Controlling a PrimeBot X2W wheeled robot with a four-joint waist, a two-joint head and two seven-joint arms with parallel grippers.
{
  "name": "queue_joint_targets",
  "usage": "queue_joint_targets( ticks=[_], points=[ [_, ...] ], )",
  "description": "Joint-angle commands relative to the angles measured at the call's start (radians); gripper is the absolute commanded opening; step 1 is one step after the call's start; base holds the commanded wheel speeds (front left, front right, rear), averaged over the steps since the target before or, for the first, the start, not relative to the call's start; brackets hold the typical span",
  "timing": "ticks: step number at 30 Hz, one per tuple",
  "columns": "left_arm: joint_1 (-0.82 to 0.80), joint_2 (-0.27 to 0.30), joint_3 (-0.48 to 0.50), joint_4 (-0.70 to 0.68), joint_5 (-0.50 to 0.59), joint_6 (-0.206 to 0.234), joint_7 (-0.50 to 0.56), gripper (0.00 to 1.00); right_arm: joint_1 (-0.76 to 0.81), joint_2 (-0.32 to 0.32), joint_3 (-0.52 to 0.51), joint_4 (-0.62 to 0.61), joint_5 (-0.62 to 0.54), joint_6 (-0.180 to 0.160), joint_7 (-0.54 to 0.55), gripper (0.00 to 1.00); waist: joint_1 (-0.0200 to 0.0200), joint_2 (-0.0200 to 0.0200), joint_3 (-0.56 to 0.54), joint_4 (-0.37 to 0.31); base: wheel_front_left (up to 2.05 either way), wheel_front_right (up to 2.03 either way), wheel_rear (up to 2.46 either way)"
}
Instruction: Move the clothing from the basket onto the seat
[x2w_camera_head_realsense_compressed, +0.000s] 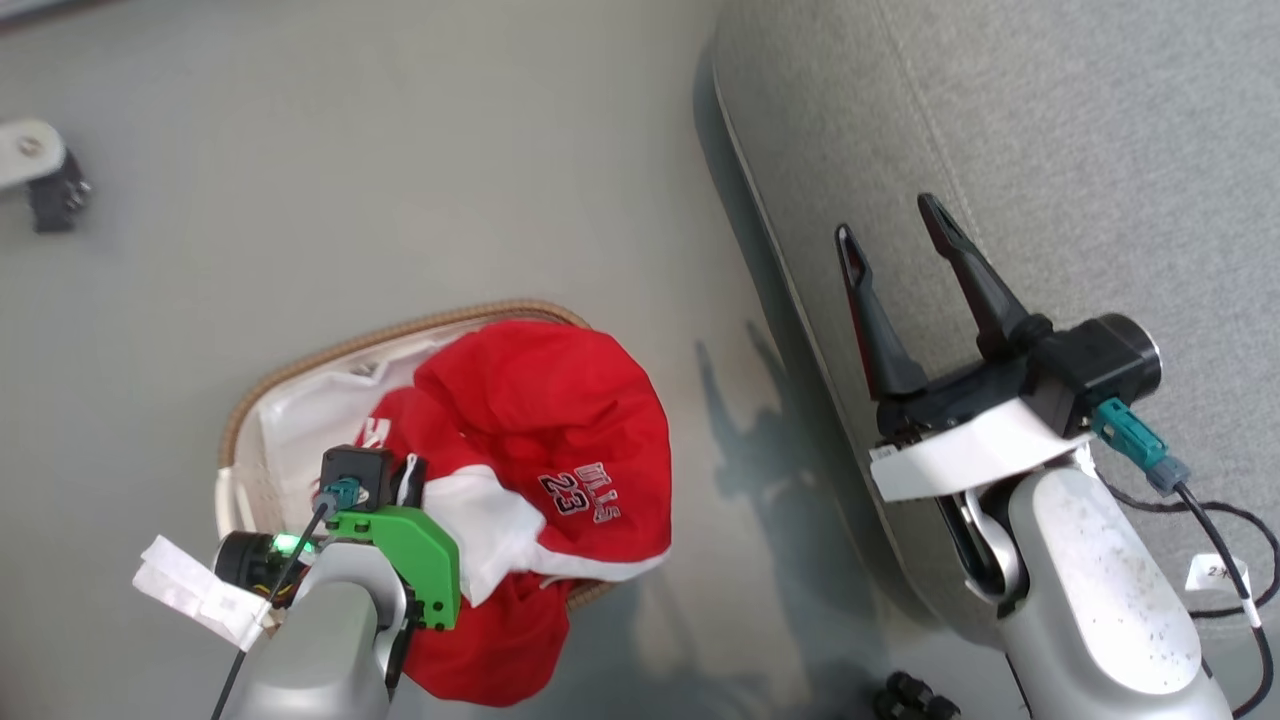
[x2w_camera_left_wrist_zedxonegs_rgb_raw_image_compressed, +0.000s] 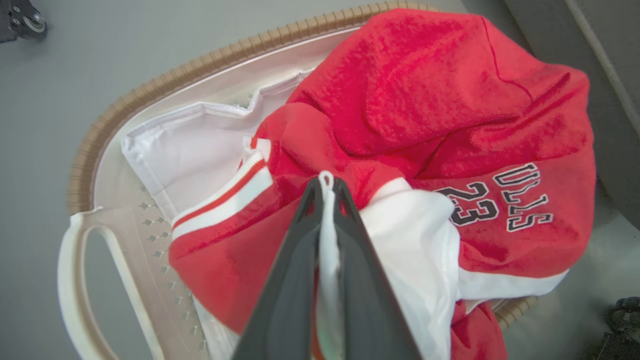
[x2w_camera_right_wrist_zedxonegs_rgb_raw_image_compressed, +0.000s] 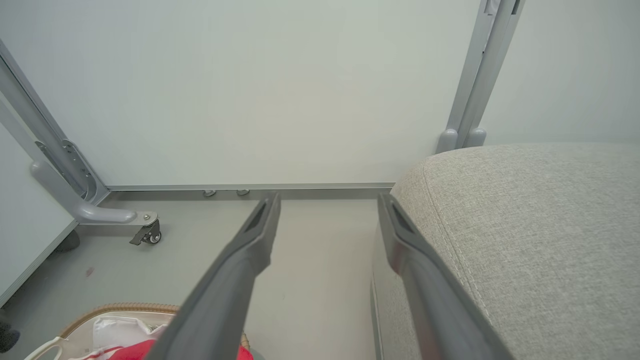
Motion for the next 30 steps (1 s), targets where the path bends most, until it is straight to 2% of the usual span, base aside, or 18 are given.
queue_joint_targets(
  ticks=[1, 16, 30],
  points=[
    [0.027, 0.0, 0.008, -0.037, -0.01, -0.004, -0.005, 0.0, 0.029, -0.004, -0.007, 0.012, -0.007, -0.001, -0.005, 1.0, 0.0, 0.0, -0.128, 0.055, 0.0, 0.0, 0.0],
    [0.211, -0.004, -0.005, -0.378, -0.117, -0.004, -0.005, 0.0, 0.185, -0.004, -0.005, 0.081, -0.033, -0.001, -0.005, 1.0, 0.0, 0.0, -0.371, 0.133, 0.0, 0.0, 0.0],
    [0.252, -0.004, -0.024, -0.683, -0.169, 0.017, -0.005, 0.0, 0.282, -0.004, 0.019, 0.124, -0.029, -0.001, -0.005, 1.0, 0.0, 0.0, -0.491, 0.161, 0.0, 0.0, 0.0]
  ],
)
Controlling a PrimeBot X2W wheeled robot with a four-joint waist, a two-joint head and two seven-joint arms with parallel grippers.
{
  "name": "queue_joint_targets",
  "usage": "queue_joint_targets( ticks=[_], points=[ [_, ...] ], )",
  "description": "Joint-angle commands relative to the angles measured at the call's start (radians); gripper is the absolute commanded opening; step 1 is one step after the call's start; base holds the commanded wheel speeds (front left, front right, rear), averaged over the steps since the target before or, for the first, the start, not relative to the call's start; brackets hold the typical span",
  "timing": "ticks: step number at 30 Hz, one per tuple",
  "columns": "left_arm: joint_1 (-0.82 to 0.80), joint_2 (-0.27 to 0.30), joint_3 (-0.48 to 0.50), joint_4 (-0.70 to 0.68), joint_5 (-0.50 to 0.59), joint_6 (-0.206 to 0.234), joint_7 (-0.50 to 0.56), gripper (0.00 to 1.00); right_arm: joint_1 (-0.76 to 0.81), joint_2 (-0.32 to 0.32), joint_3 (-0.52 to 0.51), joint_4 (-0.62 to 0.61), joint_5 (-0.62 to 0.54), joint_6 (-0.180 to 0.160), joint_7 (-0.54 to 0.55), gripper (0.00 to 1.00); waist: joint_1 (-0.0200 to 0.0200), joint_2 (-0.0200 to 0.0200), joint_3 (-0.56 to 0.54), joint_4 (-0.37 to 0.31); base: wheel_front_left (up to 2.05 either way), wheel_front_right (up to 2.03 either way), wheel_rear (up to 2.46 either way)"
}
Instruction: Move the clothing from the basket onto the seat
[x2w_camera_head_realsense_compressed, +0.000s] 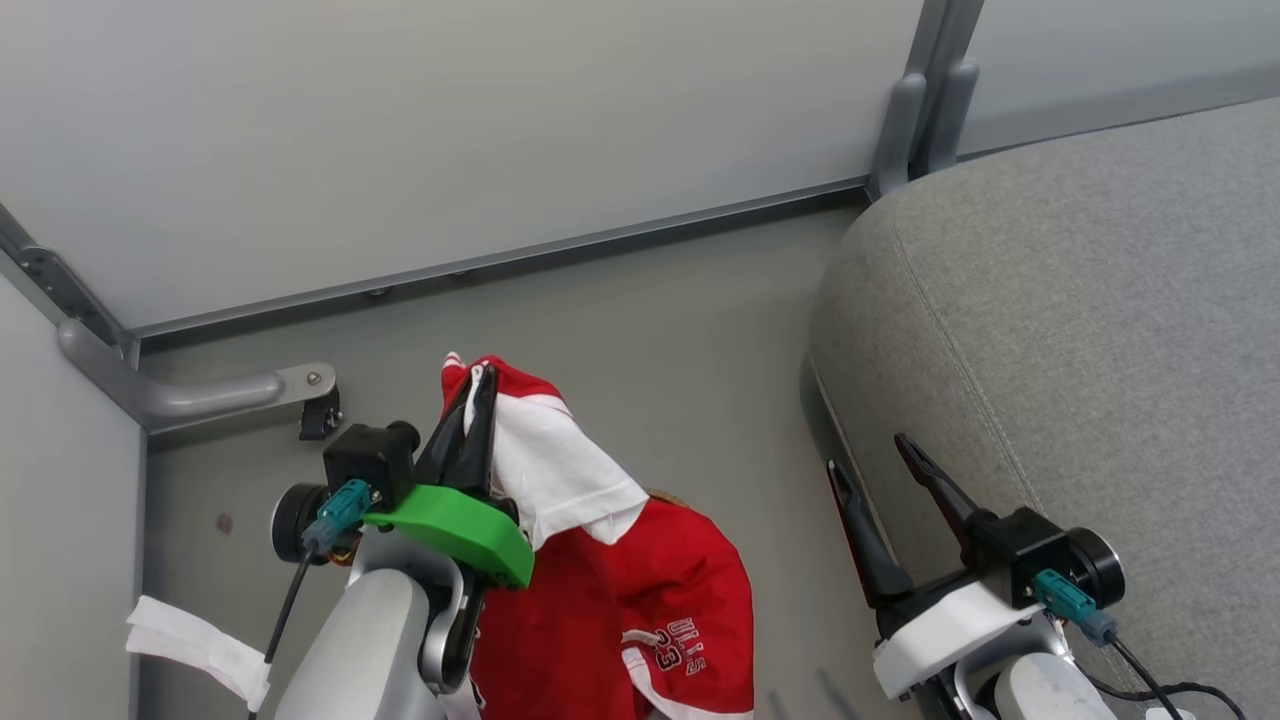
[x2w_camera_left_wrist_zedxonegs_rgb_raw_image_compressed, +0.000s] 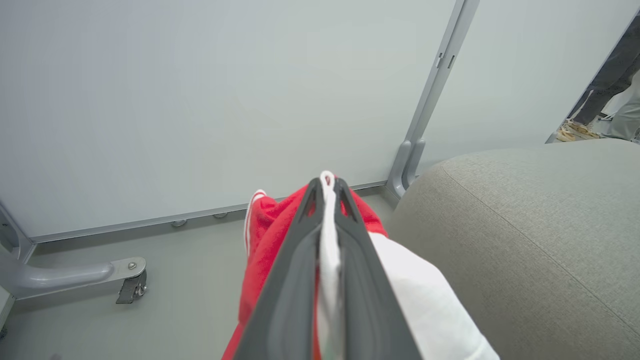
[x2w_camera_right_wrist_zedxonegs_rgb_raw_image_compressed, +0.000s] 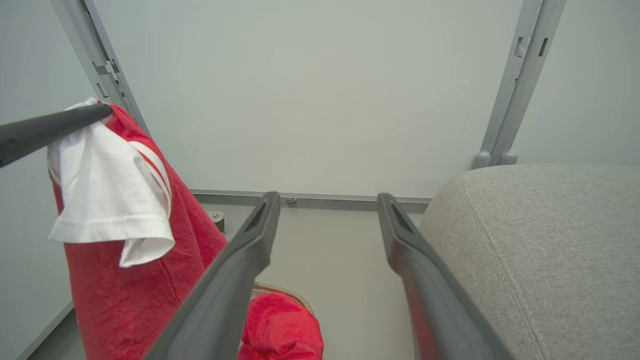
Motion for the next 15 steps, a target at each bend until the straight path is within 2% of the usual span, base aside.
queue_joint_targets(
  ticks=[1, 8, 15],
  points=[
    [0.013, 0.001, -0.003, -0.026, -0.008, 0.004, -0.004, 0.0, 0.017, -0.004, 0.003, 0.005, 0.001, -0.001, -0.005, 1.0, 0.0001, 0.0, -0.033, 0.017, 0.0, 0.0, 0.0],
    [-0.027, 0.002, -0.027, -0.159, -0.027, 0.008, -0.004, 0.0, 0.029, -0.012, 0.017, 0.016, 0.004, -0.001, -0.005, 1.0, 0.0001, 0.0, -0.049, 0.025, 0.0, 0.0, 0.0],
    [-0.086, 0.002, -0.077, -0.233, -0.049, 0.016, -0.004, 0.0, 0.049, -0.025, 0.051, 0.06, 0.013, 0.0, -0.005, 1.0, 0.0001, 0.0, -0.053, 0.047, 0.0, 0.0, 0.0]
  ],
)
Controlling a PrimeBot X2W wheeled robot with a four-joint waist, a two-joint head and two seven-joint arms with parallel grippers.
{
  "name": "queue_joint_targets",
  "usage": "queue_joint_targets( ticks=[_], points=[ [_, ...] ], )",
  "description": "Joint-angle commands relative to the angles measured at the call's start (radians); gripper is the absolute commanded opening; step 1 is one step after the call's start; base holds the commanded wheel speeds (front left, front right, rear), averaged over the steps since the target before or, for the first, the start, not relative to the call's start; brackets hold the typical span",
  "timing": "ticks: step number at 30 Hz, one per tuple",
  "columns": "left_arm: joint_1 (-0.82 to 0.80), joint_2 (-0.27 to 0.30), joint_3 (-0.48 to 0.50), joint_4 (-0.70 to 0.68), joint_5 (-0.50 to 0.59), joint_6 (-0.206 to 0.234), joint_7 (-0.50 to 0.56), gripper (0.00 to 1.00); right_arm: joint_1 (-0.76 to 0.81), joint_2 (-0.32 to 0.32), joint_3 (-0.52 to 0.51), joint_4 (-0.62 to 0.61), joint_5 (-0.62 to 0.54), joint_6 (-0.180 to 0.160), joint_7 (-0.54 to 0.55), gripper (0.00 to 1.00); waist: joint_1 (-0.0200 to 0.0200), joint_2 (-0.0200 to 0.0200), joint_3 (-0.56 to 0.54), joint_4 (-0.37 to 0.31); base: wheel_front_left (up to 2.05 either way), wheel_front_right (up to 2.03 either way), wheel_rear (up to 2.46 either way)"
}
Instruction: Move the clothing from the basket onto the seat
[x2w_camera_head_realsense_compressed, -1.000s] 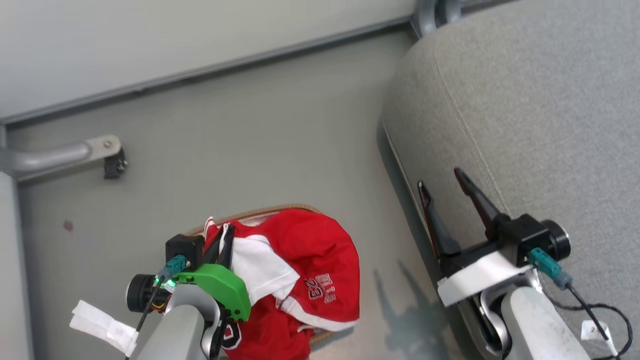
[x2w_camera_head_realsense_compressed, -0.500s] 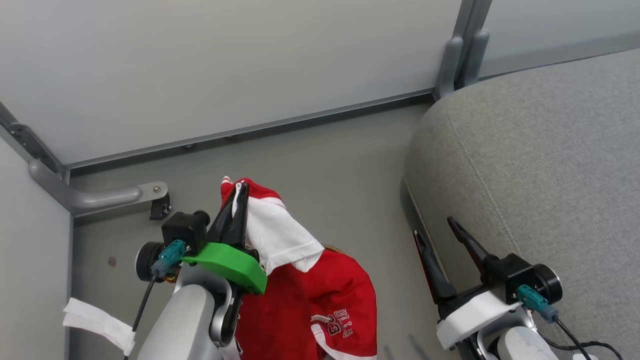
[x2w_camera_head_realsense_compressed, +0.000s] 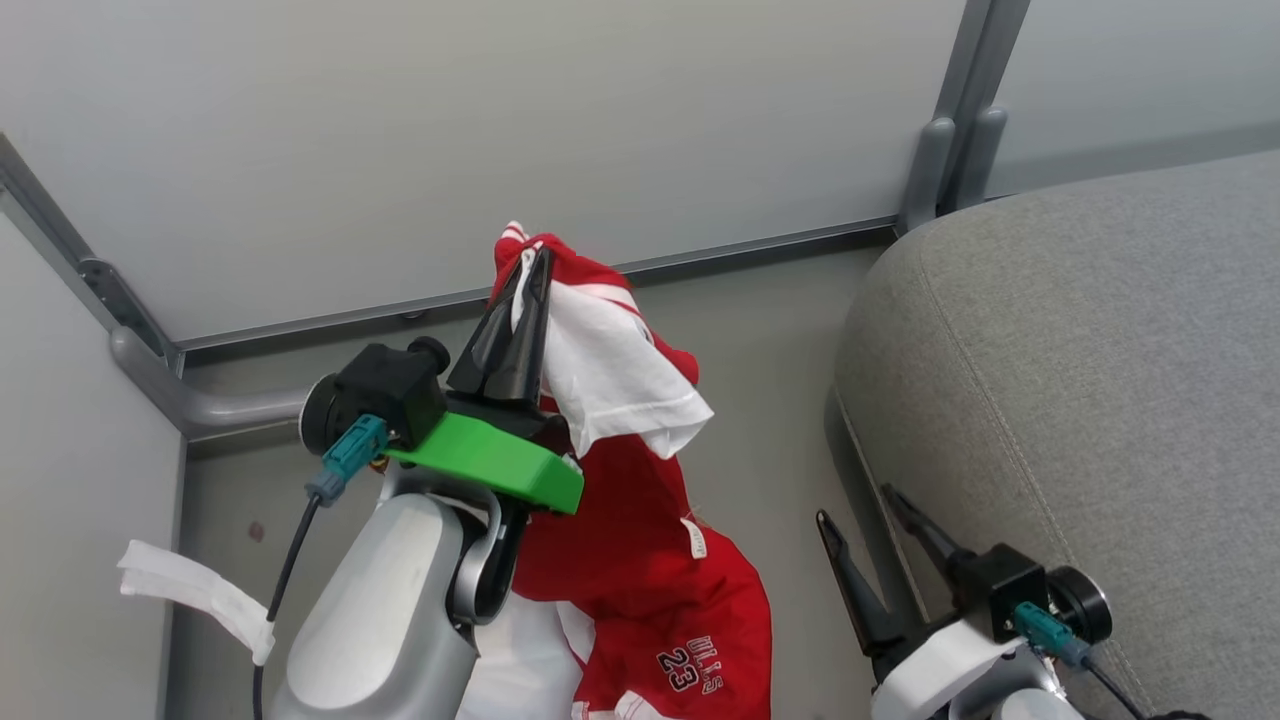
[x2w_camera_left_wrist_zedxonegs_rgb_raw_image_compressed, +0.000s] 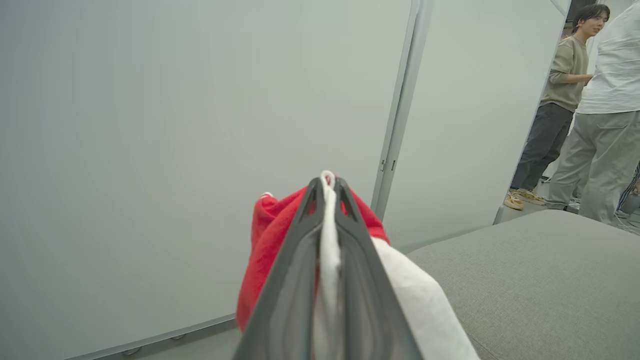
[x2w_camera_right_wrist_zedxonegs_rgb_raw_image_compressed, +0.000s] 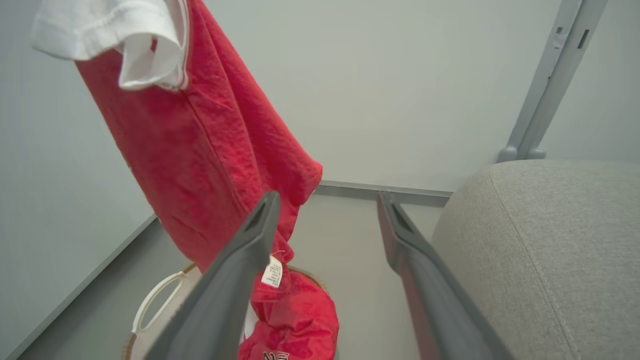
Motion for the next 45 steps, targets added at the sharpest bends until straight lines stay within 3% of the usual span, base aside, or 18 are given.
queue_joint_targets(
  ticks=[1, 14, 30, 31, 32, 34, 45],
  points=[
    [-0.022, 0.003, -0.008, -0.012, -0.01, 0.009, -0.004, 0.0, 0.018, -0.003, 0.015, 0.021, 0.008, -0.001, -0.005, 1.0, 0.0001, -0.0001, 0.001, 0.009, 0.0, 0.0, 0.0],
    [-0.08, 0.003, -0.142, -0.071, -0.084, 0.05, -0.004, 0.0, -0.181, -0.065, 0.245, 0.154, 0.039, -0.001, -0.005, 1.0, 0.0001, -0.0001, 0.019, 0.058, 0.0, 0.0, 0.0],
    [-0.139, 0.002, -0.281, -0.098, -0.146, 0.067, -0.004, 0.0, -0.483, -0.044, 0.359, 0.34, 0.056, -0.001, -0.005, 1.0, 0.0001, -0.0001, 0.071, 0.145, 0.0, 0.0, 0.0],
    [-0.141, 0.002, -0.284, -0.099, -0.15, 0.068, -0.004, 0.0, -0.488, -0.04, 0.362, 0.352, 0.061, -0.001, -0.005, 0.62, 0.0001, -0.0001, 0.074, 0.149, 0.0, 0.0, 0.0],
    [-0.144, 0.003, -0.288, -0.1, -0.153, 0.067, -0.004, 0.0, -0.492, -0.035, 0.369, 0.369, 0.068, -0.001, -0.005, 0.35, 0.0001, -0.0001, 0.077, 0.153, 0.0, 0.0, 0.0],
    [-0.15, 0.002, -0.293, -0.102, -0.158, 0.069, -0.004, 0.0, -0.498, -0.027, 0.377, 0.394, 0.088, -0.001, -0.005, 0.0, 0.0001, -0.0001, 0.082, 0.16, 0.0, 0.0, 0.0],
    [-0.143, 0.002, -0.278, -0.083, -0.154, 0.079, -0.004, 0.0, -0.441, -0.022, 0.39, 0.442, 0.169, -0.001, -0.005, 0.0, 0.0001, -0.0001, 0.087, 0.165, 0.0, 0.0, 0.0]
  ],
)
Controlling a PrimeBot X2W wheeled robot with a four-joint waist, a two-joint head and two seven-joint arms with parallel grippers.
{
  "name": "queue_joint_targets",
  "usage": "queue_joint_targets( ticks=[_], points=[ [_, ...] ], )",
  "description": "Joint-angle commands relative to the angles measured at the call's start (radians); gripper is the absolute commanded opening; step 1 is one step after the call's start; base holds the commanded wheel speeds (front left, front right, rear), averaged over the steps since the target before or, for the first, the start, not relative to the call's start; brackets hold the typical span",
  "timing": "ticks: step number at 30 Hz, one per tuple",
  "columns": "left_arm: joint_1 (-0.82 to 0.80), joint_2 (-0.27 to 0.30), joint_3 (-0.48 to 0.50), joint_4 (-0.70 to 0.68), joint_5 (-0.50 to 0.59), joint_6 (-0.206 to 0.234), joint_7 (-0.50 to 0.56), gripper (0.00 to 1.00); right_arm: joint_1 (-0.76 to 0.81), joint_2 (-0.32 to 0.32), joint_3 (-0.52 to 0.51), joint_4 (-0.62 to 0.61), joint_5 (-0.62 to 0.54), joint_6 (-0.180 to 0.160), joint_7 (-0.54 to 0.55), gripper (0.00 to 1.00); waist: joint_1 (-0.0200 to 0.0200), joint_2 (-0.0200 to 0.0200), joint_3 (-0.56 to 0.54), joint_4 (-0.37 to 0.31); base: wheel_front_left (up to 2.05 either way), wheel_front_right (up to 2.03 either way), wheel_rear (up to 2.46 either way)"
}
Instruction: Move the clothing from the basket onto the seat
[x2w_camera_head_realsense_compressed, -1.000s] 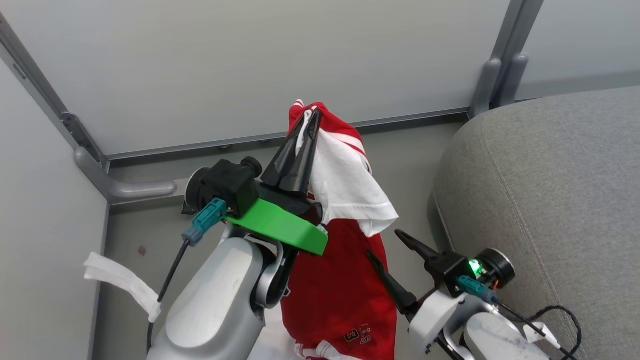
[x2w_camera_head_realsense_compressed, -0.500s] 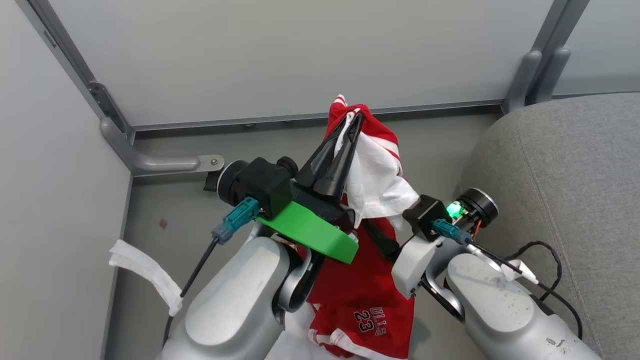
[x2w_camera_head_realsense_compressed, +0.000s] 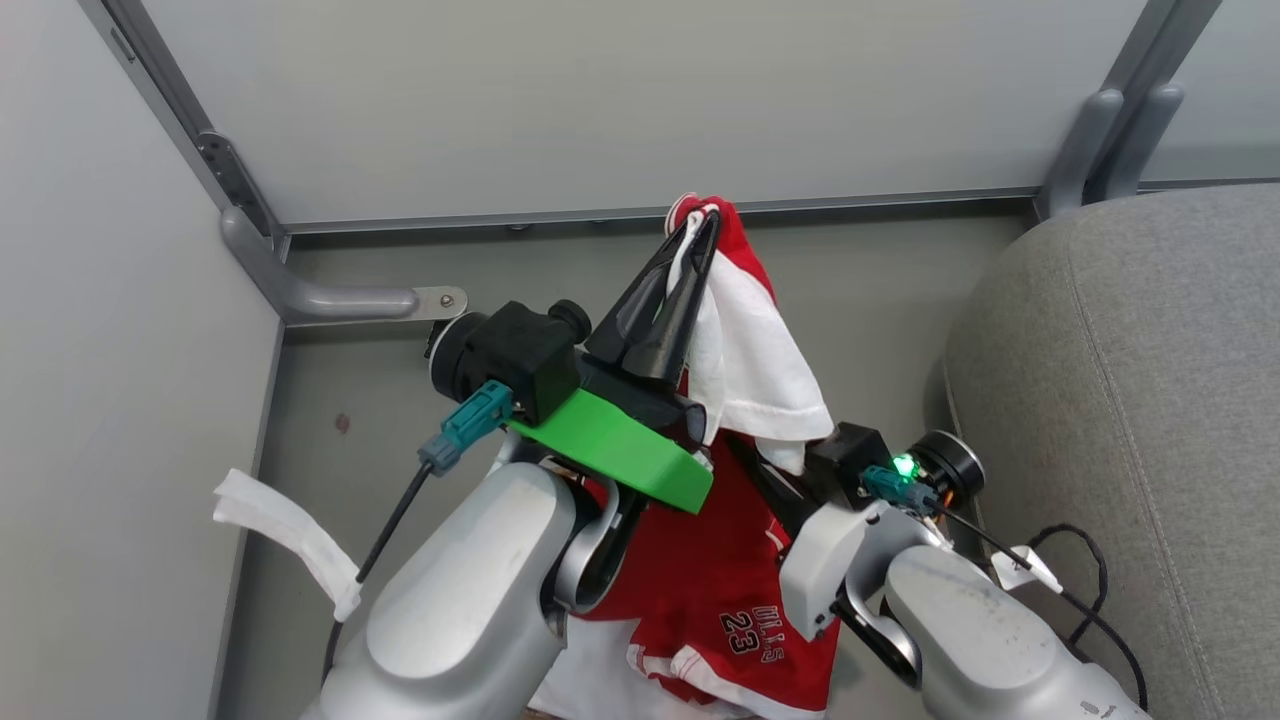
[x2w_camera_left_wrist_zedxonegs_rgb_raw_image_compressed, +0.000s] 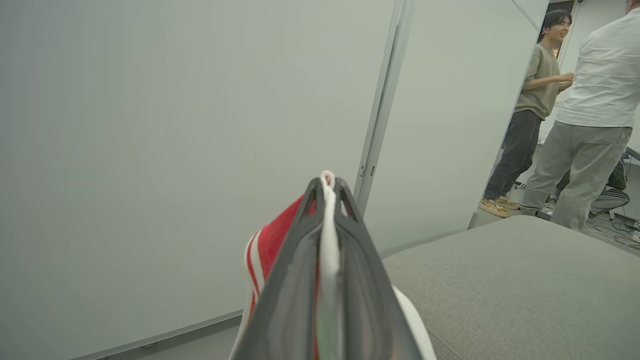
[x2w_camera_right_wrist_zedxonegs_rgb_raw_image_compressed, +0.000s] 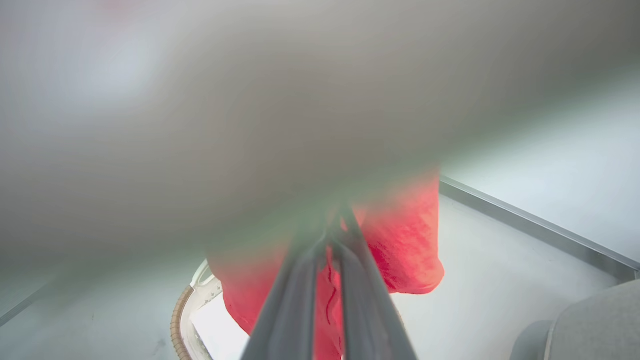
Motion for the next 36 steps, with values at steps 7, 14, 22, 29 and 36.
queue_joint_targets(
  ticks=[7, 14, 22, 29, 36],
  points=[
    [0.024, 0.002, 0.049, 0.037, 0.027, 0.003, -0.004, 0.0, 0.107, -0.025, -0.04, -0.058, 0.022, -0.001, -0.005, 0.0, 0.0, 0.0, -0.009, -0.03, 0.0, 0.0, 0.0],
    [0.063, 0.002, 0.104, 0.08, 0.086, 0.008, -0.003, 1.0, 0.186, -0.029, -0.13, -0.224, 0.007, -0.001, -0.005, 0.0, 0.0, 0.0, -0.012, -0.081, 0.0, 0.0, 0.0],
    [0.133, 0.003, 0.205, 0.136, 0.166, -0.022, -0.003, 1.0, 0.272, -0.019, -0.212, -0.396, 0.002, -0.001, -0.005, 0.0, 0.0, 0.0, -0.011, -0.198, 0.0, 0.0, 0.0],
    [0.181, 0.003, 0.279, 0.166, 0.222, -0.056, -0.003, 1.0, 0.307, -0.007, -0.254, -0.47, 0.006, -0.001, -0.005, 0.0, 0.0, 0.0, 0.002, -0.346, 0.0, 0.0, 0.0],
    [0.228, 0.003, 0.342, 0.189, 0.271, -0.078, -0.003, 1.0, 0.319, 0.006, -0.285, -0.515, 0.011, -0.001, -0.005, 0.0, 0.0, 0.0, 0.018, -0.504, 0.0, 0.0, 0.0]
  ],
)
